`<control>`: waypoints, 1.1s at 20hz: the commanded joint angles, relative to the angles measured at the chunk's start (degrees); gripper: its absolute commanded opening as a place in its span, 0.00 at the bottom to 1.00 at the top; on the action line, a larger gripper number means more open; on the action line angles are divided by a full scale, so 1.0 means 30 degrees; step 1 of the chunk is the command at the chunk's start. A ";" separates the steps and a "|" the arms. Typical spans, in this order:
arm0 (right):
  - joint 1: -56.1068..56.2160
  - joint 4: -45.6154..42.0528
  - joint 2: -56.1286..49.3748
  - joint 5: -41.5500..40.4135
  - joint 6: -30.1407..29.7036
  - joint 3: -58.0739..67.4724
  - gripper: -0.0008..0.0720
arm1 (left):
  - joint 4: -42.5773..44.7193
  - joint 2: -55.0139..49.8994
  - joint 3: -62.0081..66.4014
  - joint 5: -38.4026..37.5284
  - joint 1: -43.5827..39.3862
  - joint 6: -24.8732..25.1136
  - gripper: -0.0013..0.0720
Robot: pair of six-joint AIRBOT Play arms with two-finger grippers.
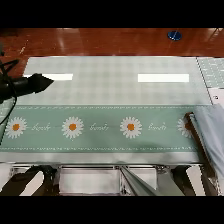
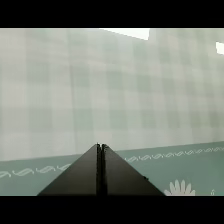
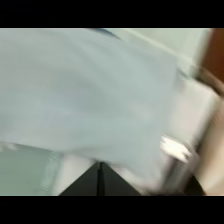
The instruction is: Fold the shirts.
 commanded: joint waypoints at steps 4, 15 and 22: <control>1.2109 1.2378 -0.4408 -0.9719 -0.2018 0.4903 0.04 | -0.0036 -0.5544 0.9734 -0.1188 -0.2754 0.1064 0.05; 2.5660 -0.3060 -1.1264 -0.7679 0.3169 0.0772 0.04 | 1.0287 -0.8000 0.4401 -0.3628 -0.5544 -0.8276 0.05; 2.5660 -0.3067 -1.1103 -0.7752 0.3242 0.0758 0.04 | 0.9704 -0.8131 0.4663 -0.4488 -0.5253 -0.5887 0.05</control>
